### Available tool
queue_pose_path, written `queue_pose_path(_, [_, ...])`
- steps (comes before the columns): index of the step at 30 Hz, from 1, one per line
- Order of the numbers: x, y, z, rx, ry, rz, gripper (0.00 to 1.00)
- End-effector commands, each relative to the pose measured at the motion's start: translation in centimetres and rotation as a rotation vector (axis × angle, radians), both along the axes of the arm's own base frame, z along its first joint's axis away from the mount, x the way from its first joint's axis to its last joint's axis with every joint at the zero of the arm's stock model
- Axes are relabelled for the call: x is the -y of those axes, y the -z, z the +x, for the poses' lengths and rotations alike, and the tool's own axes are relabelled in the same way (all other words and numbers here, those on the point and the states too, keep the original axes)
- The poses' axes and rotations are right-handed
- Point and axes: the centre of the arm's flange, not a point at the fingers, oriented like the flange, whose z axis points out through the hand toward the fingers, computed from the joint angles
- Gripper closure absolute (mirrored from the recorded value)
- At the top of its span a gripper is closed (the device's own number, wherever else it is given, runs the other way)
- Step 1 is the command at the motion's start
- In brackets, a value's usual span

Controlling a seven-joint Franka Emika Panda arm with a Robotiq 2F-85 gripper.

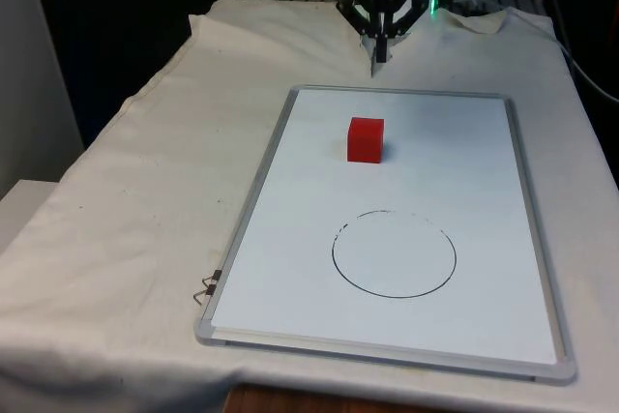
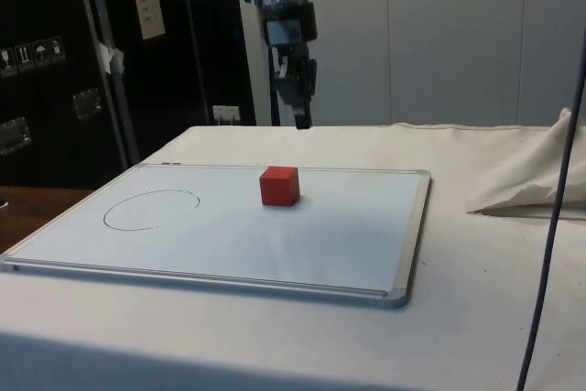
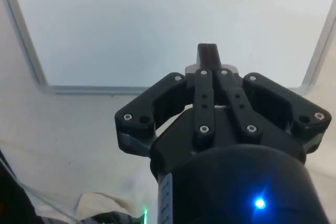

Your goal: Push the cube into the marked area.

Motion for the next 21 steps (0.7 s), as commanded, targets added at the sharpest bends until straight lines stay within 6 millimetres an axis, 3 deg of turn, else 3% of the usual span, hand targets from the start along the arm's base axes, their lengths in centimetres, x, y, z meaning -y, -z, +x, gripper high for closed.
queue_pose_path(1, [0.0, 0.6, 0.0, 0.008, 0.0, 0.004, 1.0])
queue_pose_path(4, [0.0, 0.7, 0.0, -0.002, 0.0, -0.003, 1.0])
queue_pose_path(10, [0.0, 3.3, 0.0, -0.001, -0.005, -0.008, 1.0])
queue_pose_path(21, [0.4, 4.7, 0.0, -0.007, -0.002, -0.016, 1.0])
